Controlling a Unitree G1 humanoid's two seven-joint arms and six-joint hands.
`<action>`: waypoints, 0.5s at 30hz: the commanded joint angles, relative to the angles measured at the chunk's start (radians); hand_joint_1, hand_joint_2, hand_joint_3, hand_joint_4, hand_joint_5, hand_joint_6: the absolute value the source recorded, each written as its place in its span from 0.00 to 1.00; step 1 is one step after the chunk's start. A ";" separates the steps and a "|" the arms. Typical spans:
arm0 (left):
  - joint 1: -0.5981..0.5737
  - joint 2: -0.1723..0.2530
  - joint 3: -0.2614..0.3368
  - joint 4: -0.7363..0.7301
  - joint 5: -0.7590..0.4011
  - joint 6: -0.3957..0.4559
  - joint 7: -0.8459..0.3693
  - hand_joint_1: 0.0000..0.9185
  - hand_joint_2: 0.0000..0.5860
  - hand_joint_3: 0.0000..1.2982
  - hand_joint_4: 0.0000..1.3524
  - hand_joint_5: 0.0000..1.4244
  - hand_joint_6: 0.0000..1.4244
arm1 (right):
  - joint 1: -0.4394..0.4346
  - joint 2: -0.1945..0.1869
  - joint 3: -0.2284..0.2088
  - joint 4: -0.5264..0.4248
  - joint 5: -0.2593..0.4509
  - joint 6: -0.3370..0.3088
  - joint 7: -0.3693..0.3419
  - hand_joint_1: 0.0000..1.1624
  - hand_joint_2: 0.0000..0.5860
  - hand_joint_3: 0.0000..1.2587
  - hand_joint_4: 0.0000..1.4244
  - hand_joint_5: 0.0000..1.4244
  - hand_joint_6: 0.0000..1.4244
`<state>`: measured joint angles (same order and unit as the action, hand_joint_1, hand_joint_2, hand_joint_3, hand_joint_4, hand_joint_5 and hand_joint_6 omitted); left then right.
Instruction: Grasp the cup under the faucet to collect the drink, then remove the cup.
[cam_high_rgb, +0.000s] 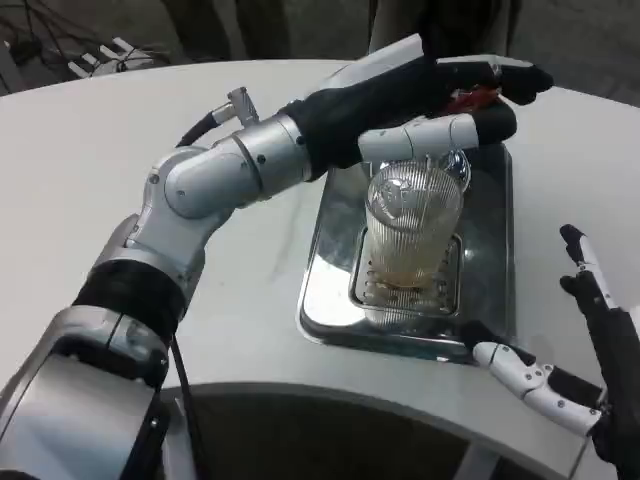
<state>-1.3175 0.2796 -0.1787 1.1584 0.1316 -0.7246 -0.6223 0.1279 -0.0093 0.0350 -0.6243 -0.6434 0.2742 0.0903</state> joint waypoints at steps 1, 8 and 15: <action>0.023 -0.002 -0.021 0.014 0.032 0.002 -0.044 0.00 0.00 0.17 0.13 0.14 0.08 | -0.034 0.008 0.034 0.063 0.002 -0.010 -0.056 0.46 0.35 0.00 0.00 0.04 0.00; 0.016 0.002 -0.019 0.010 0.030 0.000 -0.058 0.00 0.00 0.17 0.13 0.14 0.08 | -0.115 0.044 0.113 0.160 -0.011 0.012 -0.117 0.46 0.35 0.00 0.00 0.02 0.00; 0.016 0.011 -0.022 0.001 0.032 -0.006 -0.069 0.00 0.00 0.17 0.13 0.14 0.08 | -0.195 0.095 0.169 0.256 -0.049 0.047 -0.215 0.46 0.35 0.00 0.00 0.00 0.00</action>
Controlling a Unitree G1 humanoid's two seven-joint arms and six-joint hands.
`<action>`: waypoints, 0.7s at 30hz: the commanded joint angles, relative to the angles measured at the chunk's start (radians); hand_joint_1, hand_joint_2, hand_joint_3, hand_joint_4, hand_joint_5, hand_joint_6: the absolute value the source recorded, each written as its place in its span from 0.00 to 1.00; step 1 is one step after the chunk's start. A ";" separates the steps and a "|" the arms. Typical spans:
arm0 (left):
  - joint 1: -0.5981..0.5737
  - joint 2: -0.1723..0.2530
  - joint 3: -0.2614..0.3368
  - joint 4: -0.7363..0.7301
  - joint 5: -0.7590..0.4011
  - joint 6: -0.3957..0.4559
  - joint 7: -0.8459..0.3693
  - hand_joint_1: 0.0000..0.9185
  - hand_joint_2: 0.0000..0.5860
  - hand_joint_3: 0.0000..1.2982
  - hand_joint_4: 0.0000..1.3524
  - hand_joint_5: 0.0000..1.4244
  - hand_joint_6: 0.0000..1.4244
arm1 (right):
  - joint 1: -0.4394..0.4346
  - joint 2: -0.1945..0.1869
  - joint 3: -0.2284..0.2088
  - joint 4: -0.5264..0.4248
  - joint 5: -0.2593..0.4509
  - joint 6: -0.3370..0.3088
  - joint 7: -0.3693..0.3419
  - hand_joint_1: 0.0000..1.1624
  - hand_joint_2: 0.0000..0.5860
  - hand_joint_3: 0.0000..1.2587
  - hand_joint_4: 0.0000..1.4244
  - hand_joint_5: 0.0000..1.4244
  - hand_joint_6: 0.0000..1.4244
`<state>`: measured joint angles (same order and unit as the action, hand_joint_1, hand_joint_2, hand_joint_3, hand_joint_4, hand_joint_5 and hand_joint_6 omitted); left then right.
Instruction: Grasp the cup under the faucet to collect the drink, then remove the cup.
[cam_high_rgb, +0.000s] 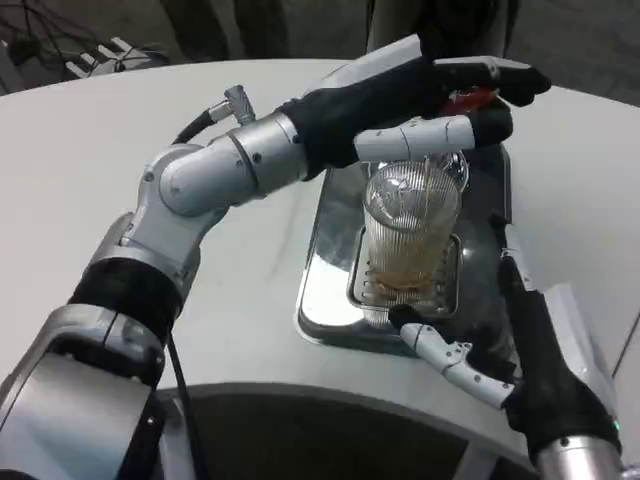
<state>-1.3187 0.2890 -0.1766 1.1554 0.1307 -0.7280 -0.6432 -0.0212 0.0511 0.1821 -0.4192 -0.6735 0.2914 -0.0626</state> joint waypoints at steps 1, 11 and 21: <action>0.017 0.003 -0.024 0.002 0.032 -0.004 -0.051 0.00 0.00 0.17 0.13 0.14 0.08 | -0.063 0.043 0.025 0.070 -0.022 0.039 -0.078 0.46 0.35 0.00 0.00 0.00 0.00; 0.011 0.012 -0.028 -0.008 0.035 -0.007 -0.064 0.00 0.00 0.17 0.12 0.14 0.08 | -0.189 0.078 0.047 0.212 -0.007 0.108 -0.223 0.46 0.35 0.00 0.00 0.00 0.00; 0.007 0.017 -0.031 -0.013 0.038 -0.011 -0.068 0.00 0.00 0.17 0.12 0.13 0.08 | -0.310 0.105 0.061 0.343 0.043 0.147 -0.301 0.46 0.36 0.00 0.00 0.00 0.00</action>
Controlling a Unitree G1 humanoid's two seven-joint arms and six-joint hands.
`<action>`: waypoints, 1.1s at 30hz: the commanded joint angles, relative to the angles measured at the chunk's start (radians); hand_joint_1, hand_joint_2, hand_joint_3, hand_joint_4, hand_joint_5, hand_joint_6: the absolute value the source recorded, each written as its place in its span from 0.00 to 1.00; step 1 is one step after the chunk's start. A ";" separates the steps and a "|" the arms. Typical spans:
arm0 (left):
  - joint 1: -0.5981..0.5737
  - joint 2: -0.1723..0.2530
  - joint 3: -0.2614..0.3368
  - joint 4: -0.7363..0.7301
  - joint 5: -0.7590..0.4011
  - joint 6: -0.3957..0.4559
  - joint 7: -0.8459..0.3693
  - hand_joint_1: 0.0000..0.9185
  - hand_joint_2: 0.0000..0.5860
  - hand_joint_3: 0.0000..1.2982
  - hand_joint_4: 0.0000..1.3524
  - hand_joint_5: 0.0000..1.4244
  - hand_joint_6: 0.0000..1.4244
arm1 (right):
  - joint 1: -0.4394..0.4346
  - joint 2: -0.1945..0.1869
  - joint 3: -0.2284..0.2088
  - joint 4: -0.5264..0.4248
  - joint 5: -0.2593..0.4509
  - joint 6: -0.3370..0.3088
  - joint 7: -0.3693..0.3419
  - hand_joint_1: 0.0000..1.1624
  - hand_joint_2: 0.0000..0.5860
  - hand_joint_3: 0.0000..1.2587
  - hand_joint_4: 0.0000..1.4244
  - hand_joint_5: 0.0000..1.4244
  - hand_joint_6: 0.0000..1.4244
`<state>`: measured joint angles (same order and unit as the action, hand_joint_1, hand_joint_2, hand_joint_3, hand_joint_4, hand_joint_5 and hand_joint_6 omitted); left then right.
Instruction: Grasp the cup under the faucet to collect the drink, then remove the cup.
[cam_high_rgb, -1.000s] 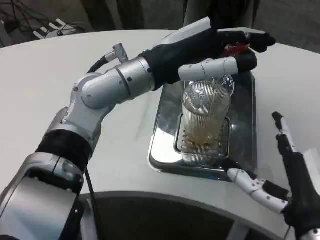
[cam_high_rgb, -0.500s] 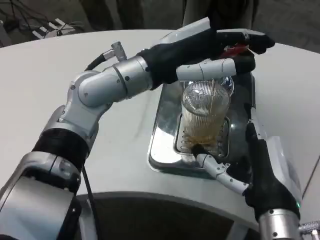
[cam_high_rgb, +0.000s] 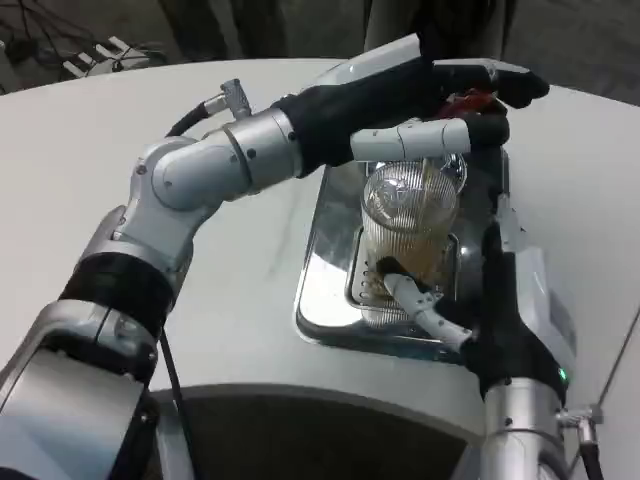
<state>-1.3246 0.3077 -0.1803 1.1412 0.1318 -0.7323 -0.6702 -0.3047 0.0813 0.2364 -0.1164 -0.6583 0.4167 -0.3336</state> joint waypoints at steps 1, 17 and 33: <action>0.012 0.000 -0.028 0.000 0.038 -0.007 -0.042 0.00 0.00 0.17 0.12 0.13 0.08 | -0.038 0.076 0.007 0.050 0.035 0.023 -0.034 0.46 0.36 0.00 0.00 0.00 0.00; -0.013 0.014 -0.040 -0.001 0.061 -0.006 -0.035 0.00 0.00 0.17 0.12 0.13 0.08 | -0.179 0.110 -0.007 0.165 0.114 0.083 -0.095 0.46 0.36 0.00 0.00 0.00 0.00; -0.037 0.031 -0.056 0.006 0.084 0.003 -0.026 0.00 0.00 0.16 0.11 0.13 0.08 | -0.295 0.115 -0.017 0.279 0.201 0.067 -0.170 0.46 0.36 0.00 0.00 0.00 0.00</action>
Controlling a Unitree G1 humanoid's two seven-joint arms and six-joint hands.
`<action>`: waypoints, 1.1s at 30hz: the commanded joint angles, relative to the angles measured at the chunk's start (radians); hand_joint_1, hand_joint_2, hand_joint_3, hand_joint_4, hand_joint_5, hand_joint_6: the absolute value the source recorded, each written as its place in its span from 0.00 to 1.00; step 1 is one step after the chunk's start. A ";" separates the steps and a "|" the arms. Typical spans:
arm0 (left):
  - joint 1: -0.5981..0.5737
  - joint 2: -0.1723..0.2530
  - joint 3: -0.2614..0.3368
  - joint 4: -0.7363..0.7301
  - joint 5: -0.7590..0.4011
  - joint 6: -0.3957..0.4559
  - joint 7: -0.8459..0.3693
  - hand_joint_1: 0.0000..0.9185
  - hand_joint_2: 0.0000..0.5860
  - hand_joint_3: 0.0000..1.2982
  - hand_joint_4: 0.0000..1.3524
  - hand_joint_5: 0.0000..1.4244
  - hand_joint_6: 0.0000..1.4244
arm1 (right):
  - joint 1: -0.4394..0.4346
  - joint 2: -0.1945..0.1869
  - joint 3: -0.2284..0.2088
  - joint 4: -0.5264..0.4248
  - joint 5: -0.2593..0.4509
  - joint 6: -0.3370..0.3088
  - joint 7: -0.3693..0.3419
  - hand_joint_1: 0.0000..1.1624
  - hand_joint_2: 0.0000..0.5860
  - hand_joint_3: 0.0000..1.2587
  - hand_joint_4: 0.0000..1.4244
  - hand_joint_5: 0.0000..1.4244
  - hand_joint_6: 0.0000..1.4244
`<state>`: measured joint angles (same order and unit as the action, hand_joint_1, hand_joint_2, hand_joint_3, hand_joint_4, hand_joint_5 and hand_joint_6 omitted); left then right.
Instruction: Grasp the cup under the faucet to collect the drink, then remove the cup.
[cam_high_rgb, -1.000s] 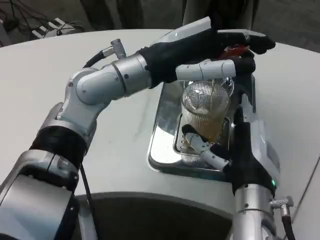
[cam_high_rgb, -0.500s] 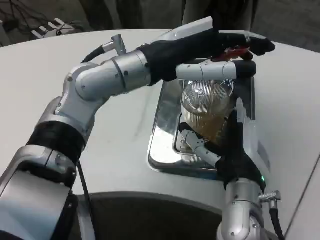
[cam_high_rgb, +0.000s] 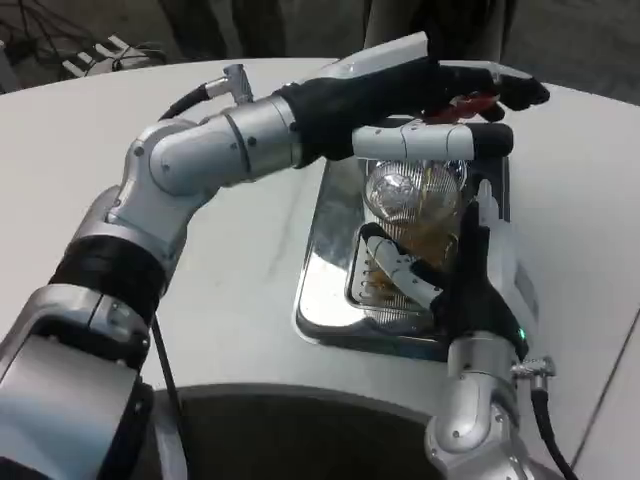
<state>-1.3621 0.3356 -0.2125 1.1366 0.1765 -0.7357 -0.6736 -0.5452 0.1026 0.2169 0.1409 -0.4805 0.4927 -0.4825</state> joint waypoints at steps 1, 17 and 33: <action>-0.001 0.004 -0.024 0.011 0.040 0.006 -0.022 0.00 0.00 0.16 0.11 0.13 0.08 | -0.057 0.095 0.004 0.026 0.027 -0.012 -0.023 0.46 0.36 0.00 0.00 0.00 0.00; -0.010 0.017 -0.022 0.006 0.051 0.010 -0.027 0.00 0.00 0.15 0.10 0.13 0.08 | -0.115 0.106 0.022 0.132 0.079 -0.109 -0.078 0.46 0.37 0.00 0.00 0.00 0.00; 0.010 0.031 -0.009 -0.005 0.046 0.015 -0.010 0.00 0.00 0.20 0.13 0.15 0.08 | -0.181 0.150 0.018 0.286 0.091 -0.162 -0.248 0.56 0.37 0.06 0.16 0.19 0.11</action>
<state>-1.3769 0.3497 -0.2152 1.1319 0.2037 -0.7330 -0.6704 -0.6626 0.0974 0.2453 0.3940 -0.4021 0.3484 -0.6699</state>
